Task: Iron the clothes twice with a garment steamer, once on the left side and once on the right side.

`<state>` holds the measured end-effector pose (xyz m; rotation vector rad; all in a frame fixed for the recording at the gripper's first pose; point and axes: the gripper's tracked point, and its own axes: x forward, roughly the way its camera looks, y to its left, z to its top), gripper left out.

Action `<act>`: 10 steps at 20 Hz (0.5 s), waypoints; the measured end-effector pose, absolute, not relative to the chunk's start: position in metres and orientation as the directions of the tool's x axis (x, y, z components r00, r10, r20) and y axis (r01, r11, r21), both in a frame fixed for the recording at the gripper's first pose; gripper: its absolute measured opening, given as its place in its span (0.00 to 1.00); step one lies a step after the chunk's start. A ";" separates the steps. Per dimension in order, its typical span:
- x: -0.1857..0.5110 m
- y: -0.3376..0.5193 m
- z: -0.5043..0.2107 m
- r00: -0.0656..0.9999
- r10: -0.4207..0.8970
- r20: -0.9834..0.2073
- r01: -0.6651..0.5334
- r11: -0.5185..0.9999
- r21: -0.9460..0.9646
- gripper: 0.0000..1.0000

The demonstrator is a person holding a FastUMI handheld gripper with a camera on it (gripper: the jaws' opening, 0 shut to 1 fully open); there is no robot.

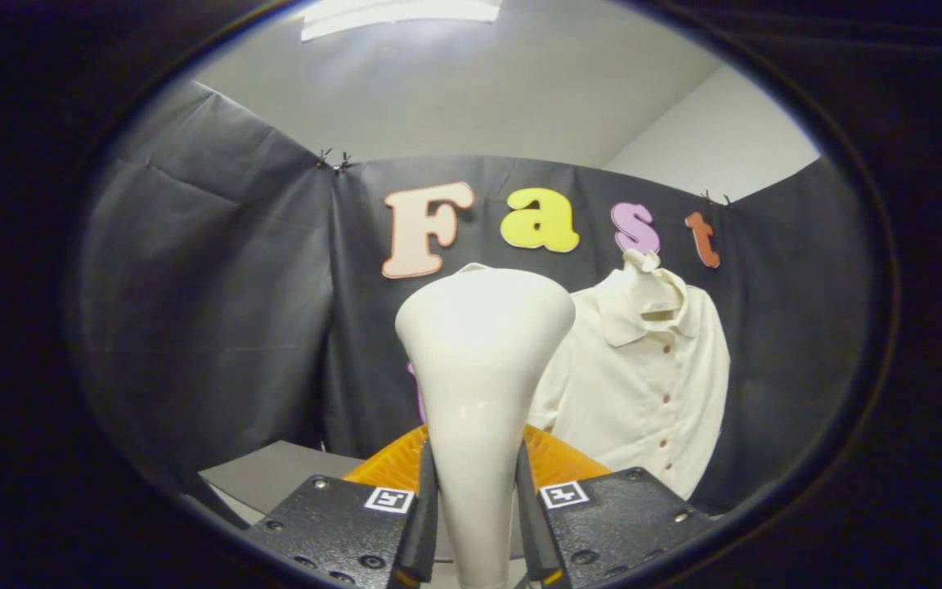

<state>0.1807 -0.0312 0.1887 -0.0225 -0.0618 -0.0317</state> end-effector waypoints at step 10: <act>0.275 -0.170 0.167 0.989 -0.142 -0.030 0.140 0.989 -0.057 0.42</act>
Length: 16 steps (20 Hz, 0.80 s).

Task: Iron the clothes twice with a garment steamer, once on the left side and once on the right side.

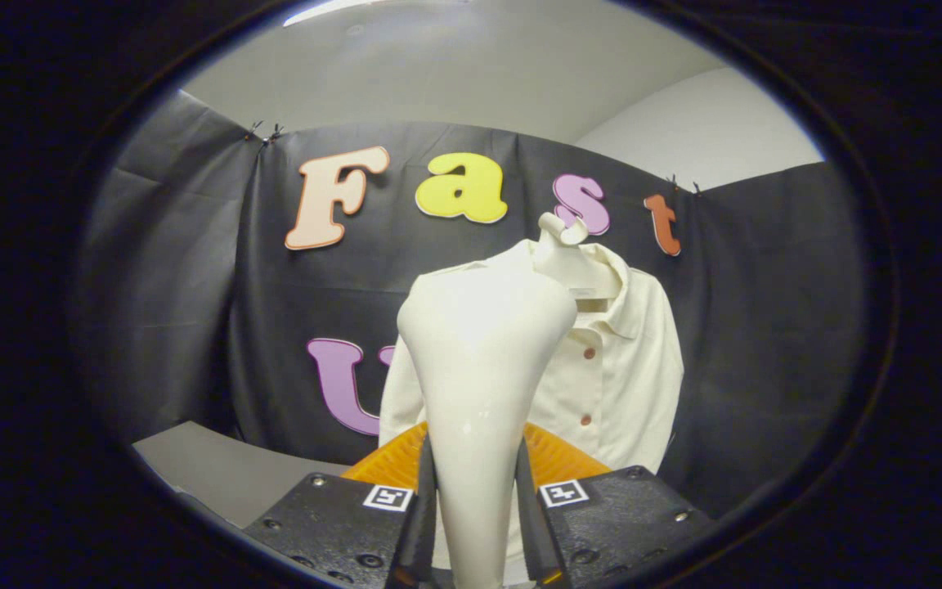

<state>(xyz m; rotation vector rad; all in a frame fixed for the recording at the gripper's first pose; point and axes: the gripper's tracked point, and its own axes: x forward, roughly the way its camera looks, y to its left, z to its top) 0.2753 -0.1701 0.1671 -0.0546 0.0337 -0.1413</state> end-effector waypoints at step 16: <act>0.331 -0.162 0.071 0.992 -0.045 -0.115 0.045 0.999 -0.004 0.43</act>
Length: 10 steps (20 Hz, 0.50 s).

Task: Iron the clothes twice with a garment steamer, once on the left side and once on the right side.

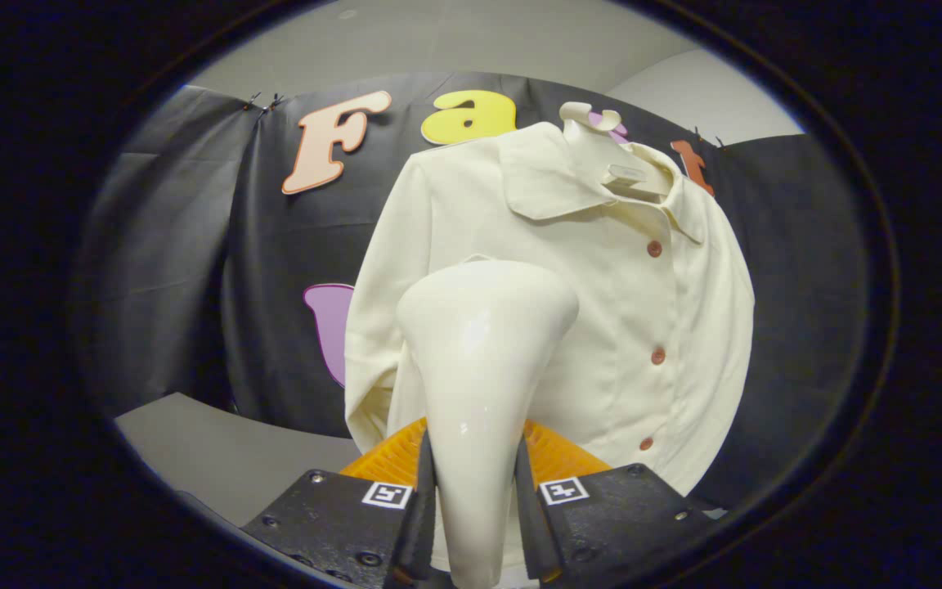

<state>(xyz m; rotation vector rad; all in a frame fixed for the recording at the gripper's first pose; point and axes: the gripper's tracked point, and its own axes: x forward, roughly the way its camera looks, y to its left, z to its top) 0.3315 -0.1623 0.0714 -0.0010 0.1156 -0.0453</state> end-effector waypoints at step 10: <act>0.310 -0.181 0.001 0.985 -0.061 -0.159 0.065 0.998 0.018 0.42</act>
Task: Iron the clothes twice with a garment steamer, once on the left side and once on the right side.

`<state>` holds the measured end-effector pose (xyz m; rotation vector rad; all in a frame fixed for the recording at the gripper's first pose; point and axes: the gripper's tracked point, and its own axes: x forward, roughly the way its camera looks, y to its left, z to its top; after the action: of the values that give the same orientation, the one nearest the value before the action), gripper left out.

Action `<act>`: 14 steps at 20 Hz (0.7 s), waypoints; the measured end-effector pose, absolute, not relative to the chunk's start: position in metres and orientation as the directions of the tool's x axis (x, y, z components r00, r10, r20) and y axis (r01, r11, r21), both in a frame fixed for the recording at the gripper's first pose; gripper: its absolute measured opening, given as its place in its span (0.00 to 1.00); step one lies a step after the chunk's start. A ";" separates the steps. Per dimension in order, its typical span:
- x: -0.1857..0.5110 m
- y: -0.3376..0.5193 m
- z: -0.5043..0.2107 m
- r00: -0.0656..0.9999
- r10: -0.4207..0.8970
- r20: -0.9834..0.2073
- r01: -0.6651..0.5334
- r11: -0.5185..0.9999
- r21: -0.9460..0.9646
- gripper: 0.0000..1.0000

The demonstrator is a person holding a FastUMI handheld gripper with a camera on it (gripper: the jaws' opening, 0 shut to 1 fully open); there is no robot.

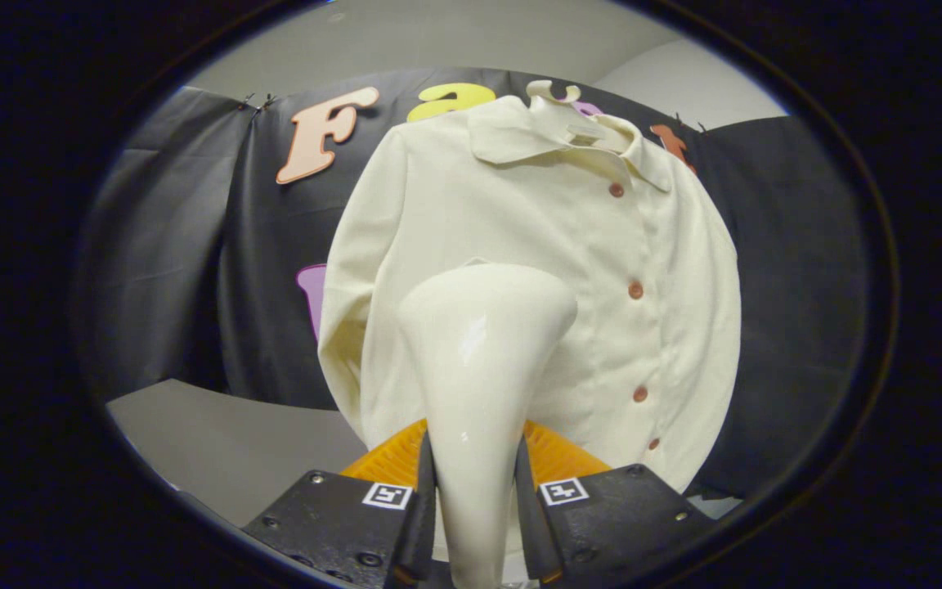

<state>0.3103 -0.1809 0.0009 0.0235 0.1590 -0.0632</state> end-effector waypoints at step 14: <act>0.278 -0.181 -0.111 0.974 -0.070 -0.217 0.086 0.994 0.063 0.43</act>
<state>0.2784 -0.1808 -0.1108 0.0720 0.2165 -0.0790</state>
